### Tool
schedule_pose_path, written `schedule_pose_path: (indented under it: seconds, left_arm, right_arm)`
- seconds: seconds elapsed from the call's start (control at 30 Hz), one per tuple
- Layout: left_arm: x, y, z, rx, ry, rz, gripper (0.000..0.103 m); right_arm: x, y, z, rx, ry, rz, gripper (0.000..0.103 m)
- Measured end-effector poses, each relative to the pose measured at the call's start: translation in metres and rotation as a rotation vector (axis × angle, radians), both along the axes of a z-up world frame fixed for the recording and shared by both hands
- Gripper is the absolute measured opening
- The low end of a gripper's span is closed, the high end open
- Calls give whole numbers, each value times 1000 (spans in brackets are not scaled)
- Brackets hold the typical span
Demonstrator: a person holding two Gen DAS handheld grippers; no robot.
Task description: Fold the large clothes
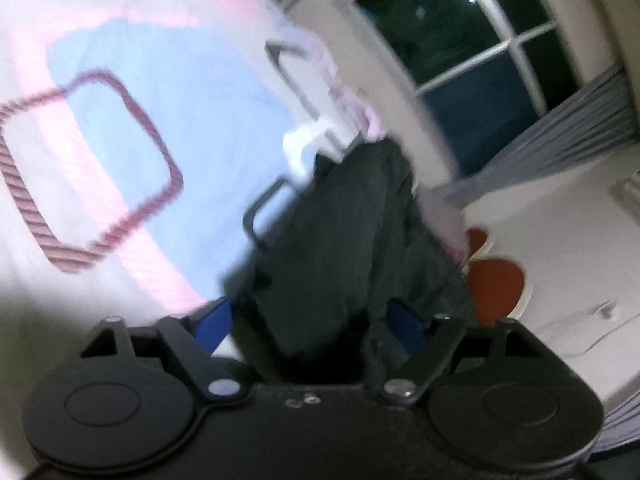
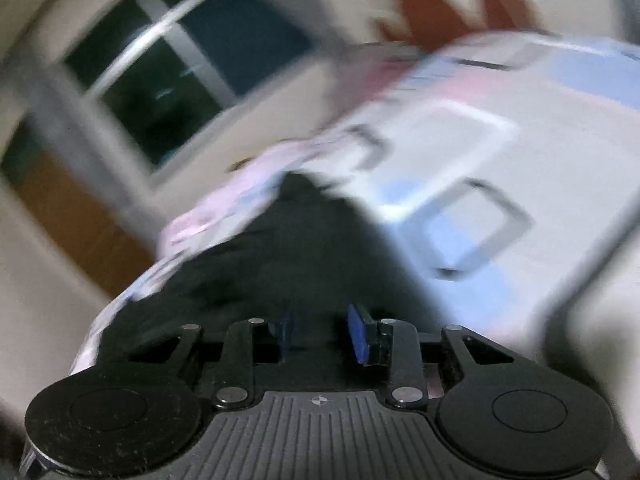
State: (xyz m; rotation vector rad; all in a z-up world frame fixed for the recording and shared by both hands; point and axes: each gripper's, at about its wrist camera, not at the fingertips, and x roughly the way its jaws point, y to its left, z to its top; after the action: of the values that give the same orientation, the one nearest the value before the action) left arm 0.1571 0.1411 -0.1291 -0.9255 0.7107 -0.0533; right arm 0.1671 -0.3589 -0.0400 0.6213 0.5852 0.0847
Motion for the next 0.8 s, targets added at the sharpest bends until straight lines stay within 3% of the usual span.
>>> schedule_pose_path:
  seconds: [0.07,0.17,0.43,0.5,0.53,0.57,0.7,0.8]
  left_arm:
    - [-6,-7,-5,-13,40,-11,73]
    - [-12,-20,-7,-13,13,-21,73]
    - [29,-21,-16,-46,5,30,71]
    - [30,-24,-16,-19,-10,14,66]
    - [31,-26,-18,-11,-22,0,60]
    - [31,-25,-19,-19,-39,-9,57]
    - [31,-23,-14,-2,-61,-52,42]
    - [33,-25,-9,32,-63,-74,42]
  right_arm:
    - [9,30,11,-67,-9,64,32]
    - [20,69,15,-72,-7,167,32]
    - [69,135,-3,-145,12,311,31]
    - [87,148,-23,-201,104,331,17]
    - [89,151,-36,-234,133,327,3]
    - [92,150,-48,-233,147,321,0]
    - [90,144,-47,-198,167,314,0]
    - [73,139,-32,-175,148,293,0]
